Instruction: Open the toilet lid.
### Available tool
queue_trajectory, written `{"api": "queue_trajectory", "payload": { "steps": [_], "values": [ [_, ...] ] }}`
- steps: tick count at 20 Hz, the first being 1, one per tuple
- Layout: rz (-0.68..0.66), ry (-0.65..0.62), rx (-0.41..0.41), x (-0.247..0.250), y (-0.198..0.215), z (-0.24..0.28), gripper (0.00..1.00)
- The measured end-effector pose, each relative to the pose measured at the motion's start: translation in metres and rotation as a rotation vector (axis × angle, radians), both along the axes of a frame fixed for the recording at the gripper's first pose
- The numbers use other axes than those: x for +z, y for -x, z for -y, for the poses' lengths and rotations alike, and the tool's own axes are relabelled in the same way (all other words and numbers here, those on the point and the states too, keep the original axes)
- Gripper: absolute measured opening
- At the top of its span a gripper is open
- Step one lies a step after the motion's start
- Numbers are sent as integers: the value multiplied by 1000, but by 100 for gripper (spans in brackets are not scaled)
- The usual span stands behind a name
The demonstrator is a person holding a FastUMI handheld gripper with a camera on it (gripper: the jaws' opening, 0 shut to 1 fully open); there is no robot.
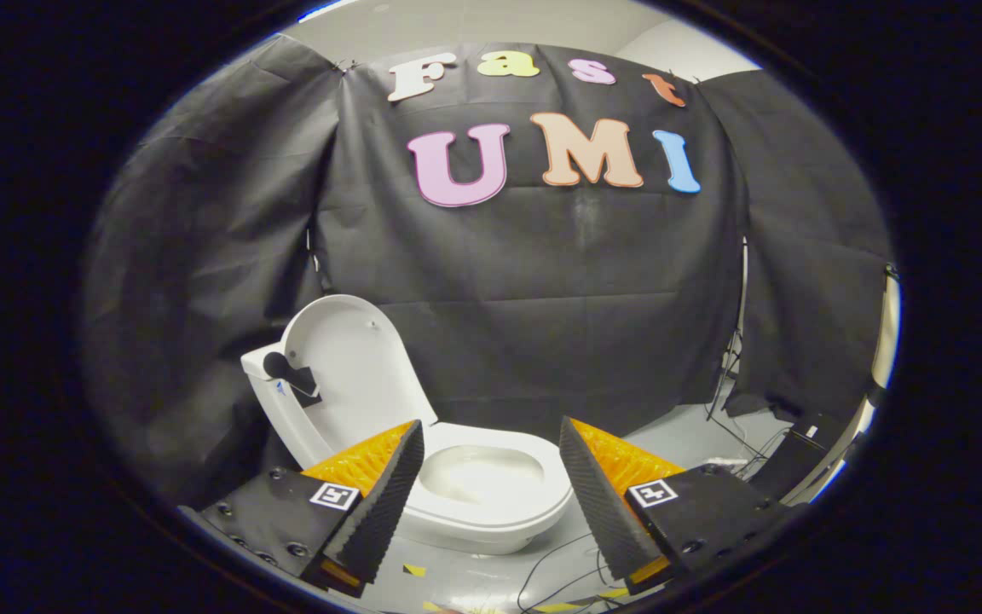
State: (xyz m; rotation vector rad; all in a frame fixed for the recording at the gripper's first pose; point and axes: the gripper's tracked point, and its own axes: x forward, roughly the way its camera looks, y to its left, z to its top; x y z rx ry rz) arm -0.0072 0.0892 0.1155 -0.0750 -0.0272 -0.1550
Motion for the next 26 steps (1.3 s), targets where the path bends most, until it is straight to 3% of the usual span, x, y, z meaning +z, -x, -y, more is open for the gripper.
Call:
{"api": "queue_trajectory", "payload": {
  "steps": [7, 26],
  "values": [
    [62, -3, -12, 14, 14, 2, 99],
    [62, -38, -57, 3, 19, 23, 99]
  ]
}}
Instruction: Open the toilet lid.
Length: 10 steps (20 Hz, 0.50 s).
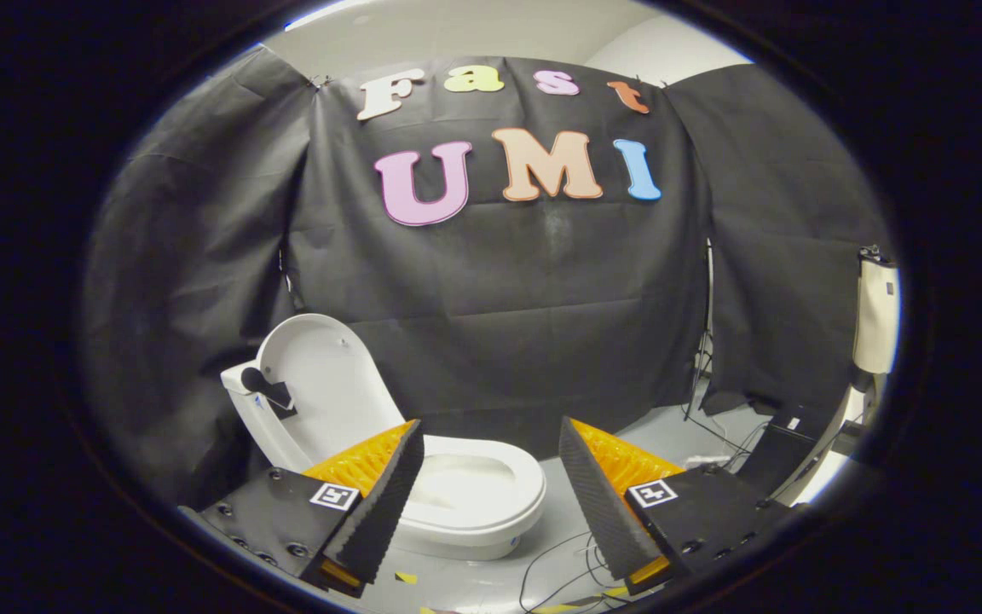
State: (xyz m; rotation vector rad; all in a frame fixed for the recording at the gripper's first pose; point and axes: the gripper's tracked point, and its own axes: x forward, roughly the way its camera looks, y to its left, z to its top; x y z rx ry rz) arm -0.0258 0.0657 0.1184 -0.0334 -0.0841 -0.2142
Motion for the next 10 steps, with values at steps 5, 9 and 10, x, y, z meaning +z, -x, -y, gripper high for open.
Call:
{"api": "queue_trajectory", "payload": {
  "steps": [5, 9, 10],
  "values": [
    [-16, -10, -1, -8, -3, 2, 99],
    [-20, -17, -3, -11, -5, 4, 99],
    [-24, -19, -1, -12, -5, 4, 99]
  ]
}}
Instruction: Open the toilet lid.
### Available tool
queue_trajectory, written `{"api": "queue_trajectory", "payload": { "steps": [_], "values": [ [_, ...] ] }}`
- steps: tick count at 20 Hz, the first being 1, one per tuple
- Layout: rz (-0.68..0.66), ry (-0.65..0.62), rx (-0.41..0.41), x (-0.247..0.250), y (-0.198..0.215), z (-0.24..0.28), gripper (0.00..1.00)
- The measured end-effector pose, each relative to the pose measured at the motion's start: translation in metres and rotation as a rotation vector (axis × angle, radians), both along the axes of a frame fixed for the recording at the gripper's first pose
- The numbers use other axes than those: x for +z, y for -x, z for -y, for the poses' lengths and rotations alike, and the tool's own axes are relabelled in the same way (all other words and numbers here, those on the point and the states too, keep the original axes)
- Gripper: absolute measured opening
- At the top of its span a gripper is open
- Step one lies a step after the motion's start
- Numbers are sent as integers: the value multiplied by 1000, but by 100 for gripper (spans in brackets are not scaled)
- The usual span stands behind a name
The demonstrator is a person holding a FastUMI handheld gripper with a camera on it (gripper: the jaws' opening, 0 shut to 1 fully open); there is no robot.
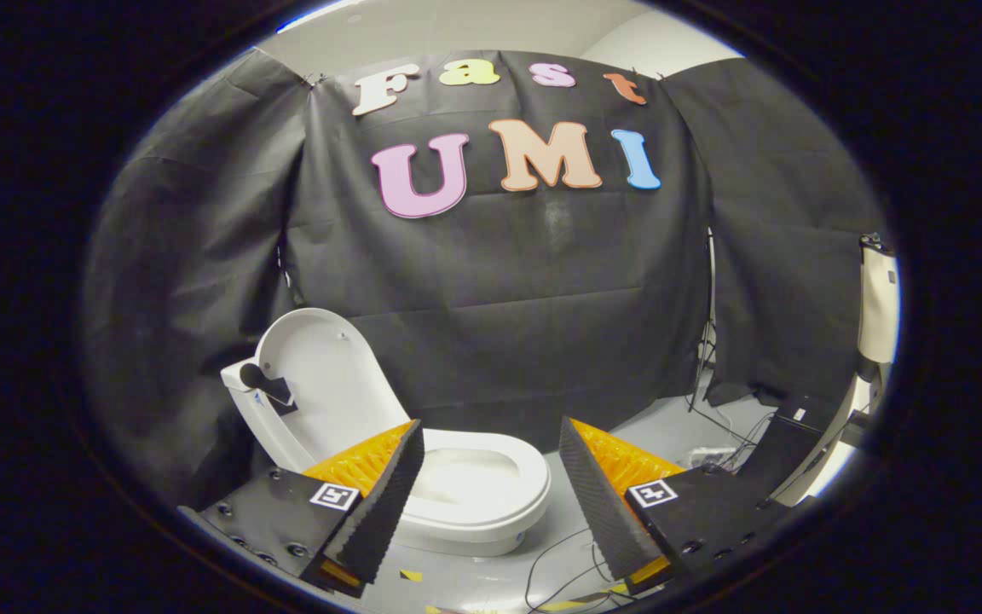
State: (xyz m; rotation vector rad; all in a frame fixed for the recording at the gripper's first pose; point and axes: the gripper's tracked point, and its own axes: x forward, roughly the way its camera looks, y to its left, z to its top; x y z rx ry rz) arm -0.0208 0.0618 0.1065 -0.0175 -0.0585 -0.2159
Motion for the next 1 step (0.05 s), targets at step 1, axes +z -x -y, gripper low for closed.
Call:
{"api": "queue_trajectory", "payload": {
  "steps": [1],
  "values": [
    [-1, 1, -1, -1, 0, 0, 99]
  ]
}}
